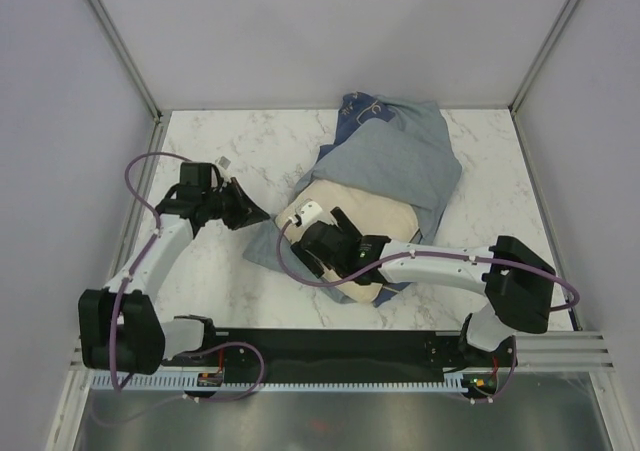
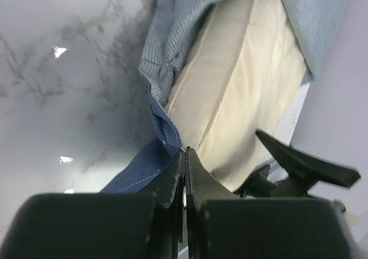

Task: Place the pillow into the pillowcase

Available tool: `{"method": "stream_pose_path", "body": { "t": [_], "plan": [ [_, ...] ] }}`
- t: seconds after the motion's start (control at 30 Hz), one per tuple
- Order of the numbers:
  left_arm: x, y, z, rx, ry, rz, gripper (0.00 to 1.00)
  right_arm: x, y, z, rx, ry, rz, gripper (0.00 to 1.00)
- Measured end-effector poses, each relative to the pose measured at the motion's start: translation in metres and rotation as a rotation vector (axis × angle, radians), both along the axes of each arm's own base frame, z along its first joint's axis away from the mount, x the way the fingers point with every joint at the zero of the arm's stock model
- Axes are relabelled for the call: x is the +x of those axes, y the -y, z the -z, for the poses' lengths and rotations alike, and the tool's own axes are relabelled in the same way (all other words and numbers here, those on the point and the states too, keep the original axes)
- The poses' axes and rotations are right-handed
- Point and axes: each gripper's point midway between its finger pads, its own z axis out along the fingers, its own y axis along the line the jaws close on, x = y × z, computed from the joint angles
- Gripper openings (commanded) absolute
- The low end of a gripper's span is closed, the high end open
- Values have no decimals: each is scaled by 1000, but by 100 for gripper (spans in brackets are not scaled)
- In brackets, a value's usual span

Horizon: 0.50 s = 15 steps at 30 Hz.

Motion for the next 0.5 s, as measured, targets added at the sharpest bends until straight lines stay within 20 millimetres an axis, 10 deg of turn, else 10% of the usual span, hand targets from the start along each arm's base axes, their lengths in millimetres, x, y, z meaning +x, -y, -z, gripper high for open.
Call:
{"method": "stream_pose_path", "body": {
  "t": [0.3,0.4,0.5],
  "plan": [
    [53,-17,8,92,-15,-77,11,6,-6,15,-95,-10,-21,95],
    [60,-22,4,117,13,-90,59,20,-16,28,-157,5,3,65],
    [65,-28,-4,143,61,-117,76,34,-14,30,-188,14,30,16]
  ]
}}
